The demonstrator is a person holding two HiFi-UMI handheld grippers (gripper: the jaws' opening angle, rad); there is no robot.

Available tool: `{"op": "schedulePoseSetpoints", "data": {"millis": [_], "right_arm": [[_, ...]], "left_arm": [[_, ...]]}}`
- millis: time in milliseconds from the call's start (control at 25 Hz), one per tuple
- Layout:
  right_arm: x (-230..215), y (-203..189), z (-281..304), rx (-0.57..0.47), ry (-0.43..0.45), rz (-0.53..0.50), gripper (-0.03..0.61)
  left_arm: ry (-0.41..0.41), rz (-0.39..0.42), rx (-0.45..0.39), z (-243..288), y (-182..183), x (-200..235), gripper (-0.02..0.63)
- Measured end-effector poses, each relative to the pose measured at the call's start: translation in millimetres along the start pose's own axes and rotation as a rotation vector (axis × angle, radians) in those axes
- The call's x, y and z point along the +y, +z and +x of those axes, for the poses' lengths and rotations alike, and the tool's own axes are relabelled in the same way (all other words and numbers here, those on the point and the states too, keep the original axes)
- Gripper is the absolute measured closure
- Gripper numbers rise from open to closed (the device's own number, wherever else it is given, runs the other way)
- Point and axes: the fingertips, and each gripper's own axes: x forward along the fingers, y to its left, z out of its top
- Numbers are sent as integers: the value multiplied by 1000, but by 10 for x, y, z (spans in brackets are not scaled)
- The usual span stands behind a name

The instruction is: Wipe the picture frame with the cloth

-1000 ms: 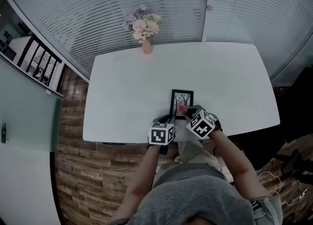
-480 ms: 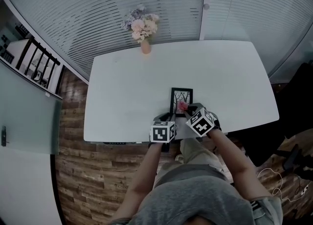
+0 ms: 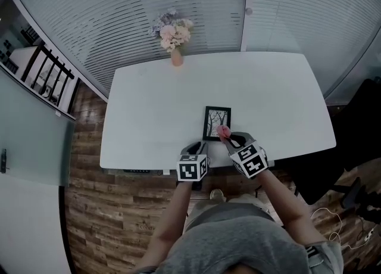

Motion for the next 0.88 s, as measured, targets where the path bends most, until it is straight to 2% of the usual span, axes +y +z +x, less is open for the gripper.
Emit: {"op": "schedulePoseSetpoints", "data": {"millis": [200,480,880], "right_arm": [[226,-73,-362,-38,39,34,537],[480,-155,-821,-110,78,83,537],[786,-284,-1571,-187,116,65,538]], "left_arm": [[13,-21,-65,-366,-55,-223,519],[54,-24,-146,-855,-200,-661,609],[79,-42,-234,-1439,-452,-1295,614]]}}
